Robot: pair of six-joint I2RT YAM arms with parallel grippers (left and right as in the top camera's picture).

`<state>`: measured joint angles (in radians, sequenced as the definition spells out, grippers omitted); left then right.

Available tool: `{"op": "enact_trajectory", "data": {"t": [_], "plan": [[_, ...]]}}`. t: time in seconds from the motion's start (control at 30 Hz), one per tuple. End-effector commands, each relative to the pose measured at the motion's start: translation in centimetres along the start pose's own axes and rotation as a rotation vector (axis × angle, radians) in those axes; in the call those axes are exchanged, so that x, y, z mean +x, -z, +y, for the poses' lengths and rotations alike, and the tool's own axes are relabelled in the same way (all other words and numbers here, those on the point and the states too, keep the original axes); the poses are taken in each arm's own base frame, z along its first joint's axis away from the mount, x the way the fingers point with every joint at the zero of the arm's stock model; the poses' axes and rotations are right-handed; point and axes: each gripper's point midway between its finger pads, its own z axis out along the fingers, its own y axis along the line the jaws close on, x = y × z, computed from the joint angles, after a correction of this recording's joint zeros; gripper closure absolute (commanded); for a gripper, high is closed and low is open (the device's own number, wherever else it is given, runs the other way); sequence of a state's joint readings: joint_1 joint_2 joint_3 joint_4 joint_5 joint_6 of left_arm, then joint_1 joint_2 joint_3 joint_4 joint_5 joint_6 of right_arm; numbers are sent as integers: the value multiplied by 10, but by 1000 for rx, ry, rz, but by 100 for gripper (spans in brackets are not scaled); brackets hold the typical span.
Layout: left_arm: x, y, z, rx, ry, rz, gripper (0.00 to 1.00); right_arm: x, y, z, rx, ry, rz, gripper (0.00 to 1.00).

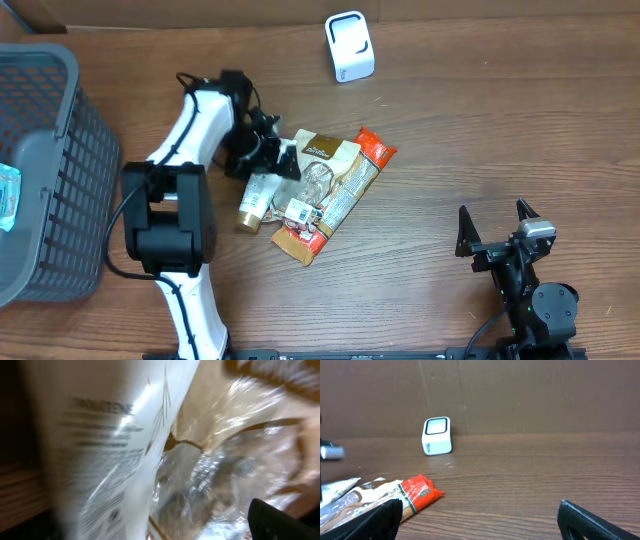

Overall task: Scan the item barcode
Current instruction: 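Carry the Pantene tube out and lay it on the pile, then reach the left gripper into the basket and grasp the mint-green packet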

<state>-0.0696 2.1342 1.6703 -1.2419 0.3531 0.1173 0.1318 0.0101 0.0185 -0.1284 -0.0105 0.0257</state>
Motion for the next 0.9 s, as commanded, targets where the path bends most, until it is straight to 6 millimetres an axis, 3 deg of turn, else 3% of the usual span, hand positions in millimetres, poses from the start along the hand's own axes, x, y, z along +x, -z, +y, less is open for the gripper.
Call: {"op": "enact_trajectory", "data": {"t": [0.0,0.1,0.17,0.2,0.3,0.4,0.5,0.7,0.8,0.87], "plan": [[-35,80,-3,-38,31,-198,1,-8,1,0,4,-4,-21,0],[-43,158,1,-107,84,-353,0,-8,1,0,4,-4,-21,0],[-37,218,13,-190,142,-481,0,-8,1,0,4,-4,-21,0],[-32,239,20,-227,174,-526,0,-8,1,0,4,-4,-21,0],[-2,311,47,-329,296,-689,0,-8,1,0,4,-4,-21,0],[35,359,76,-368,410,-804,0,-8,1,0,4,-4,-21,0],[78,385,116,-400,577,-860,0,-8,1,0,4,-4,-21,0],[164,404,201,-578,920,-841,0,-8,1,0,4,-4,-21,0],[183,400,222,-591,1033,-827,0,-8,1,0,4,-4,-21,0],[182,397,232,-591,1043,-820,1,-8,1,0,4,-4,-21,0]]}}
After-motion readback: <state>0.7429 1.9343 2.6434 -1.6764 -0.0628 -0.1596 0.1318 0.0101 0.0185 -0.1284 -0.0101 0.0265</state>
